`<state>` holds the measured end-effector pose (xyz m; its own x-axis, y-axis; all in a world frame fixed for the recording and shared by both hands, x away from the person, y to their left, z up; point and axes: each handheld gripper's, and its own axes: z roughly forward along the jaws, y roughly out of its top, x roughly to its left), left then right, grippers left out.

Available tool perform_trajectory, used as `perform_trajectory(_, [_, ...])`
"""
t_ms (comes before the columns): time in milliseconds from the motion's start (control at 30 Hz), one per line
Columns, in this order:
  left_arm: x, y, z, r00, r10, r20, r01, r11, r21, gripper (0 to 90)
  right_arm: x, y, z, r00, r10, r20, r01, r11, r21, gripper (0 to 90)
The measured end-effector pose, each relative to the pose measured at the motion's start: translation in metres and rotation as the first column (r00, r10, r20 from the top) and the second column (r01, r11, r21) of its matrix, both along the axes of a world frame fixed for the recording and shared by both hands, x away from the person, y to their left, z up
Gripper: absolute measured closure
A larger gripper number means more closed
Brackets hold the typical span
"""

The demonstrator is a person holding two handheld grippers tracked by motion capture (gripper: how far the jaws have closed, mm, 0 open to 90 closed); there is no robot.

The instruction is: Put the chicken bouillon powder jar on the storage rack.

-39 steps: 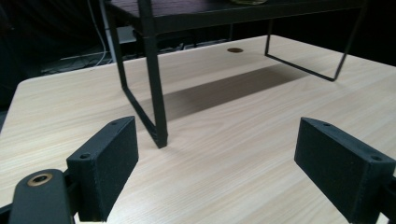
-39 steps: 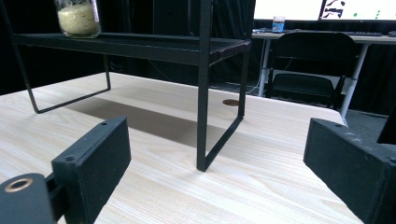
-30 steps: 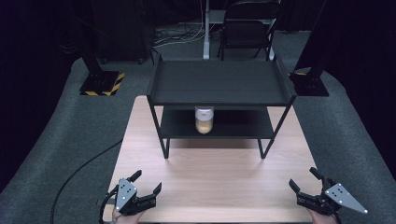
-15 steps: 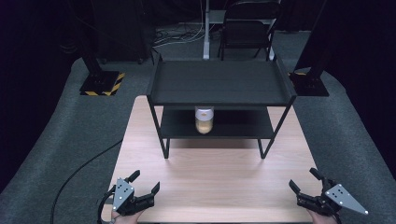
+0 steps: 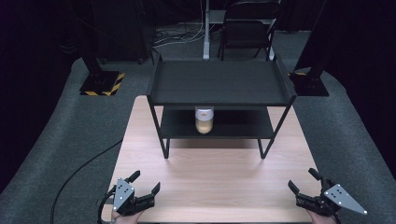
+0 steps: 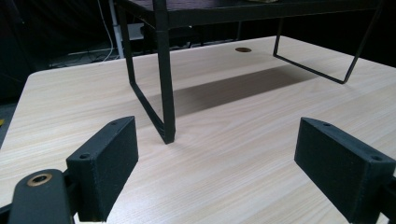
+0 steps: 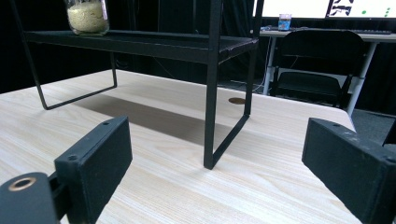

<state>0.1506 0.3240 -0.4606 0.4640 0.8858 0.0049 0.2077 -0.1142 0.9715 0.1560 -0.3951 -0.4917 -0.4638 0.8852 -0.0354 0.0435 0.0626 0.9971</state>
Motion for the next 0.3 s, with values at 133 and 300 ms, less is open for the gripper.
perform_trajectory(133, [0.0007,-0.0002,0.0005,1.0,-0.002,-0.003,0.002,1.0,0.006,13.3,0.0,-0.0002,-0.0001,1.0,-0.001,-0.001,0.001,1.0,0.002,7.5])
perform_trajectory(300, [0.0014,-0.0004,0.0006,1.0,-0.003,-0.005,0.003,1.0,0.008,13.3,-0.0001,0.0002,0.0001,1.0,-0.002,0.001,0.002,1.0,-0.006,7.4])
